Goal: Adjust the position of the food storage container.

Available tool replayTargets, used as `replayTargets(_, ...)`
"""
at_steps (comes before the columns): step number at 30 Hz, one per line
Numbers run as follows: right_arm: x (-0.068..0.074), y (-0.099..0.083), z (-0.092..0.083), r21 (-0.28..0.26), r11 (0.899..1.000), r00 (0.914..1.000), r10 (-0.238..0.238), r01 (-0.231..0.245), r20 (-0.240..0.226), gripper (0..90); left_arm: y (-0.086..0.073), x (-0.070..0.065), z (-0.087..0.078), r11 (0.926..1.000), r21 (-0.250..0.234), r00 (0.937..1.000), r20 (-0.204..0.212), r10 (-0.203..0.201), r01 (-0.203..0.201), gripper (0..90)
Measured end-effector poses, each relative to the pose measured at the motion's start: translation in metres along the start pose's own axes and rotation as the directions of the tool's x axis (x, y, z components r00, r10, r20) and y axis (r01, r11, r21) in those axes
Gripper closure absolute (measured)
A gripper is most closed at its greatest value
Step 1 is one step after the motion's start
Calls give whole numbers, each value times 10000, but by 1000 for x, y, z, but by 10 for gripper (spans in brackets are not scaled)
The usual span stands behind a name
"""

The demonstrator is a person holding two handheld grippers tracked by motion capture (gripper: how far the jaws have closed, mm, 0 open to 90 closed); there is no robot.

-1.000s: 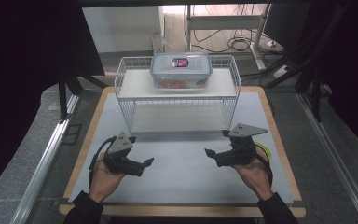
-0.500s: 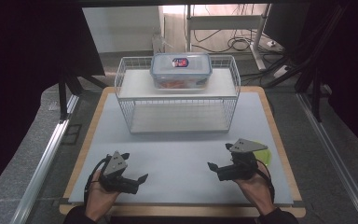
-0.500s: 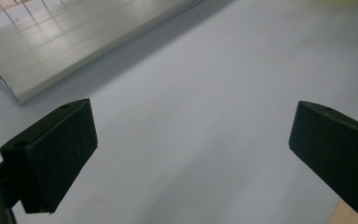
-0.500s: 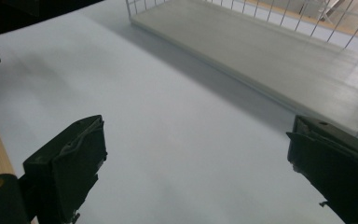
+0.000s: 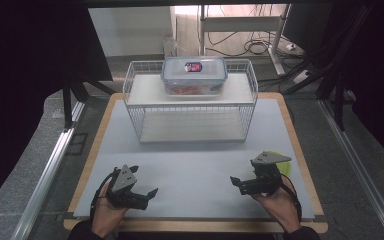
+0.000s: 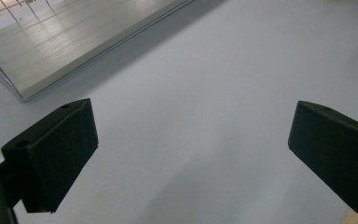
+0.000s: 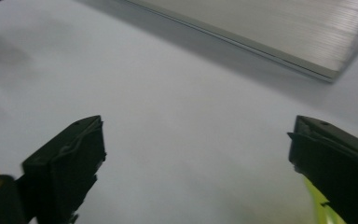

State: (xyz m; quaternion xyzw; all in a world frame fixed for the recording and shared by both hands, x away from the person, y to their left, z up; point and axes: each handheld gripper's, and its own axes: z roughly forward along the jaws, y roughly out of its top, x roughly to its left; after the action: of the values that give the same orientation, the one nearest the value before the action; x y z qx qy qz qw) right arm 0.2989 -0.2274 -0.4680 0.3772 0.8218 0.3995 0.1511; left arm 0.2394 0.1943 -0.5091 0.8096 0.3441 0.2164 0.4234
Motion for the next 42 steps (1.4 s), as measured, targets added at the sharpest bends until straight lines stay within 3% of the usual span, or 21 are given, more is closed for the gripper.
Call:
replayTargets(7, -18, -1, -17, -119, 9977, 9966, 679, -674, 468, 345, -1, 0, 2, 10000, 53, 10000, 74, 53, -54, 20)
replayTargets(17, -33, -4, -31, -347, 9966, 9922, 776, -746, 975, 551, -3, -1, 4, 9999, 124, 9999, 79, 103, -104, 28)
replayTargets(22, -40, -7, -34, -221, 9971, 9865, 751, -726, 1458, 632, -3, -1, 4, 9998, 121, 9998, 150, 125, -127, 28)
replayTargets(30, -58, -11, -45, -386, 9948, 9738, 1002, -942, 2040, 883, -3, 0, 5, 9999, 131, 9998, 181, 77, -80, 32)
replayTargets(37, -72, -16, -55, -639, 9906, 9563, 1335, -1209, 2601, 900, -4, -1, 6, 9997, 202, 9997, 223, 116, -121, 35)
replayTargets(42, -86, -24, -59, -638, 9866, 9374, 1629, -1505, 3079, 900, -4, -1, 7, 9996, 251, 9997, 234, 97, -103, 37)
